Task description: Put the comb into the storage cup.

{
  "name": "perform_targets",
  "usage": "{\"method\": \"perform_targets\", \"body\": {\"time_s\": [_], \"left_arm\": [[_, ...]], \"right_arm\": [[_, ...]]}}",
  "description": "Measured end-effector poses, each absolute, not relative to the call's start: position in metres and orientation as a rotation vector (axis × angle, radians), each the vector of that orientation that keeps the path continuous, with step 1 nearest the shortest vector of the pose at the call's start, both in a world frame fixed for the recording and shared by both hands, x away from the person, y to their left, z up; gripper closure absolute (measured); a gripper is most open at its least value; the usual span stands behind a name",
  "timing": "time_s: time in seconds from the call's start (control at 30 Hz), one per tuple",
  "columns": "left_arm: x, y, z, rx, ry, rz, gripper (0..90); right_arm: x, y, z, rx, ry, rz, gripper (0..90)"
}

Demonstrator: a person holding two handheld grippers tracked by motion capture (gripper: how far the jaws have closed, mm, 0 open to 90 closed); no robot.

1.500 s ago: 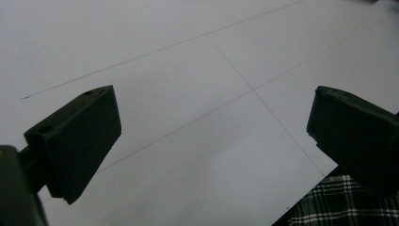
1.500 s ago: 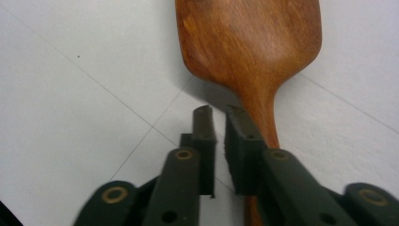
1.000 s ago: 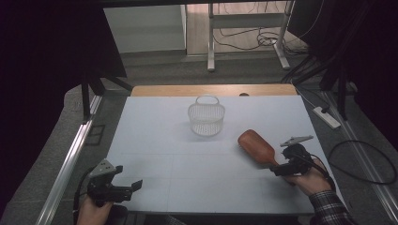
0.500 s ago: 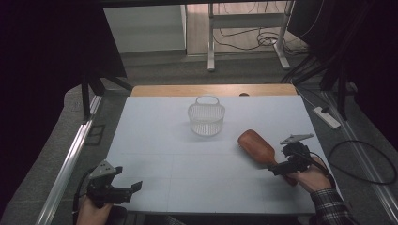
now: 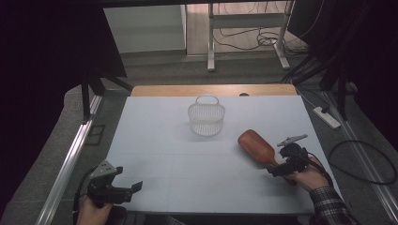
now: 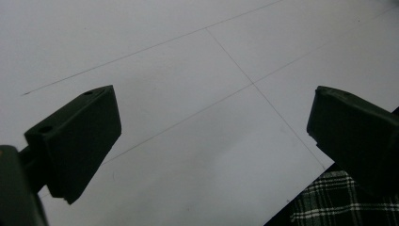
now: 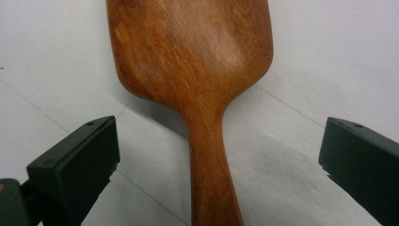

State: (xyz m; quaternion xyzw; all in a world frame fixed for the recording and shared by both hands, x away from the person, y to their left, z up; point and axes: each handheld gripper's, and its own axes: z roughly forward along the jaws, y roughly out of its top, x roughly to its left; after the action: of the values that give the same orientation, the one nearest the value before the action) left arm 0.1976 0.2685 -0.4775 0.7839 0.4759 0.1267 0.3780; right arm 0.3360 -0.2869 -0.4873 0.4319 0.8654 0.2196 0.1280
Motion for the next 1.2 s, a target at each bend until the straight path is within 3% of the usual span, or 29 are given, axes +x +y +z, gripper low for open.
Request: {"method": "perform_targets", "body": {"time_s": [0.6, 0.77, 0.8, 0.83, 0.97, 1.2], "left_arm": [[0.1987, 0.2683, -0.4778, 2.001, 1.218, 0.317, 3.8], [0.1991, 0.2682, -0.4778, 2.001, 1.216, 0.315, 3.8], [0.1991, 0.2681, -0.4778, 2.002, 1.216, 0.316, 3.8], [0.1991, 0.2681, -0.4778, 2.002, 1.216, 0.316, 3.8], [0.1993, 0.2679, -0.4777, 2.008, 1.213, 0.316, 3.8], [0.1992, 0.2676, -0.4777, 2.009, 1.212, 0.318, 3.8]], "right_arm": [[0.3433, -0.2824, -0.4975, 1.279, 2.562, 0.556, 2.2], [0.3431, -0.2818, -0.495, 1.268, 2.576, 0.575, 21.8], [0.3428, -0.2809, -0.4943, 1.258, 2.58, 0.57, 31.6], [0.3428, -0.2809, -0.4943, 1.258, 2.58, 0.57, 31.6], [0.3435, -0.2794, -0.4938, 1.239, 2.605, 0.573, 50.1], [0.3426, -0.2772, -0.4935, 1.181, 2.625, 0.548, 69.9]]}}
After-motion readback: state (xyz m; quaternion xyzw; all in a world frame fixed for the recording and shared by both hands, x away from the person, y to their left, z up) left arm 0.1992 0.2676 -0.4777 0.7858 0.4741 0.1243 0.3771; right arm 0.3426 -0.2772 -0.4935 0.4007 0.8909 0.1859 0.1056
